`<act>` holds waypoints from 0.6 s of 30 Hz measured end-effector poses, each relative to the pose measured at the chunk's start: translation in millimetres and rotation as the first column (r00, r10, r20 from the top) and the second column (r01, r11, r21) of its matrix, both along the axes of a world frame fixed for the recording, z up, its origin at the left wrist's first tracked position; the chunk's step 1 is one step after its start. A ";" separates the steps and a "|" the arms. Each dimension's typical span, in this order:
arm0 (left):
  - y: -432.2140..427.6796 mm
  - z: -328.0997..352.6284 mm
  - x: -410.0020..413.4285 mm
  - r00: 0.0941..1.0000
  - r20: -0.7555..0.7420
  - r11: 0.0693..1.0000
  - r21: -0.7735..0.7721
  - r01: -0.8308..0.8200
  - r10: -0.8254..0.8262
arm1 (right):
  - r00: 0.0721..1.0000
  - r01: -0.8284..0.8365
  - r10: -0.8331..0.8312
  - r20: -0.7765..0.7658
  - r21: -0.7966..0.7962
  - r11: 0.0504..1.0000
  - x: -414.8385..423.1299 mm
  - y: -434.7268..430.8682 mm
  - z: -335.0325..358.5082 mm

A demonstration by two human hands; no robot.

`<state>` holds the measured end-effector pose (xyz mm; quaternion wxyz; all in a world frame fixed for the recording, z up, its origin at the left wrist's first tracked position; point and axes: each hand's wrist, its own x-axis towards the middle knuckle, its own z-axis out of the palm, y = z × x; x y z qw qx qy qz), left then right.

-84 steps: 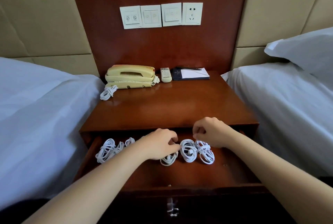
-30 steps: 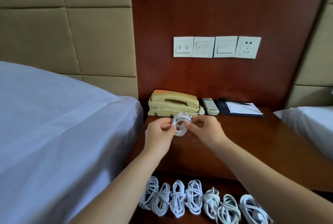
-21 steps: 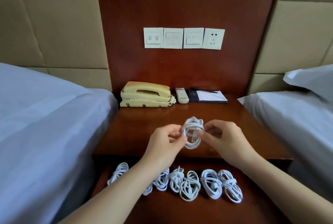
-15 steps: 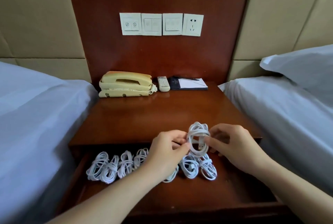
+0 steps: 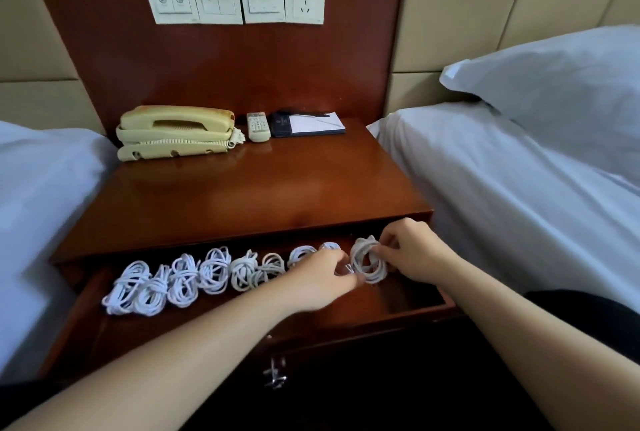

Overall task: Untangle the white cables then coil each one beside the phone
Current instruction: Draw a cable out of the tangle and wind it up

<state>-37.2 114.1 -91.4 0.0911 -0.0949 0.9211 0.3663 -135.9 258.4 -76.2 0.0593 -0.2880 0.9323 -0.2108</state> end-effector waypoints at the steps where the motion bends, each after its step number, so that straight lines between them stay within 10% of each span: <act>1: 0.1 0.7 -1.7 0.998 0.048 0.999 -0.024 0.038 -0.037 | 1.000 0.022 -0.022 0.015 0.016 1.000 -2.9 -0.3 -5.0; 12: 9.9 13.7 0.1 0.948 0.249 0.943 -0.213 0.255 -0.200 | 0.983 0.156 -0.151 0.106 -0.048 0.987 -23.3 -10.7 -34.0; 18: -4.7 25.8 13.1 0.943 0.239 0.941 -0.191 0.279 -0.231 | 0.995 0.094 -0.083 -0.064 0.199 0.976 -12.1 -10.1 -24.5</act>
